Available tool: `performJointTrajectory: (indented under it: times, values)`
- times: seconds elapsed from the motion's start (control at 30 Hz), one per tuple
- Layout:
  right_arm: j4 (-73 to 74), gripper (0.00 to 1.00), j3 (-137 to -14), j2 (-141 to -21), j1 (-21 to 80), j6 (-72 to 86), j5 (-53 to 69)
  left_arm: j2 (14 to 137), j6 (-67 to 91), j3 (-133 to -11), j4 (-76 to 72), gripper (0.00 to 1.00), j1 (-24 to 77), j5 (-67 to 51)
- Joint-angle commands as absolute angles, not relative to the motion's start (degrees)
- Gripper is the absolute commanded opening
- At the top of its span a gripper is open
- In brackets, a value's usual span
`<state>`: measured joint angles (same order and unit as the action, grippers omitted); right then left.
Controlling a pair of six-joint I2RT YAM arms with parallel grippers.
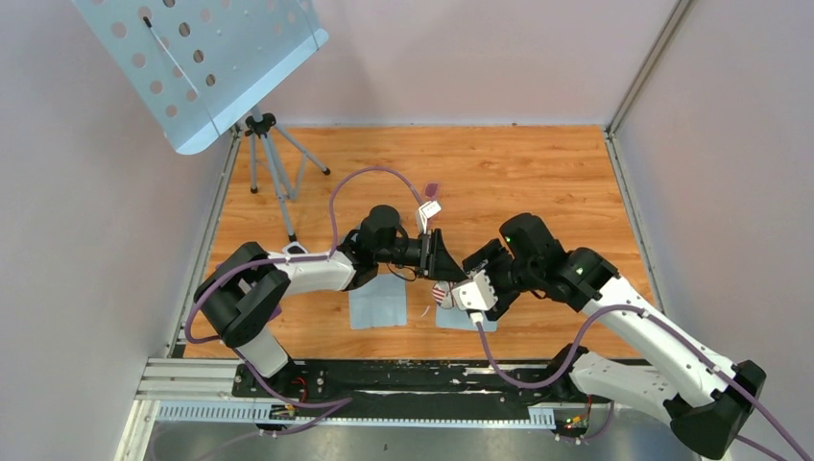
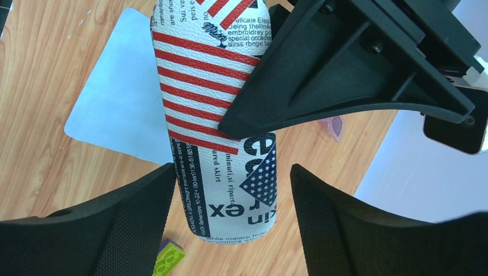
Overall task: Organize the sunglasses
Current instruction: Adjust the sunglasses case.
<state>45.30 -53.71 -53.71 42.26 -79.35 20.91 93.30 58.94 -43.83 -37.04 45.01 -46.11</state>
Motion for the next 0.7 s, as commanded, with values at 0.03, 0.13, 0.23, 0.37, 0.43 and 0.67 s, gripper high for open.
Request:
performJointTrajectory:
  times: [0.03, 0.13, 0.23, 0.37, 0.43, 0.67]
  values:
    - [48.25, 0.76, -53.18, -52.13, 44.18, -80.61, 18.46, 92.90, 59.27, -45.31, -39.16, 0.14, 44.77, -48.13]
    - [48.50, 0.80, -52.59, -52.69, 44.95, -79.61, 16.89, 93.53, 60.81, -45.35, -41.19, 0.13, 44.80, -48.20]
    - [48.82, 0.81, -52.47, -53.45, 45.18, -78.61, 16.17, 93.78, 61.53, -45.56, -42.01, 0.13, 44.80, -48.21]
    - [48.82, 0.72, -52.57, -53.69, 45.57, -78.05, 16.53, 93.95, 61.44, -45.87, -41.67, 0.12, 44.75, -48.24]
    - [48.86, 0.65, -52.88, -53.95, 45.70, -77.71, 16.61, 94.01, 61.44, -45.88, -41.66, 0.12, 44.79, -48.29]
    - [51.12, 0.38, -53.95, -54.65, 45.88, -75.14, 17.55, 93.49, 60.66, -45.90, -41.44, 0.35, 44.74, -47.90]
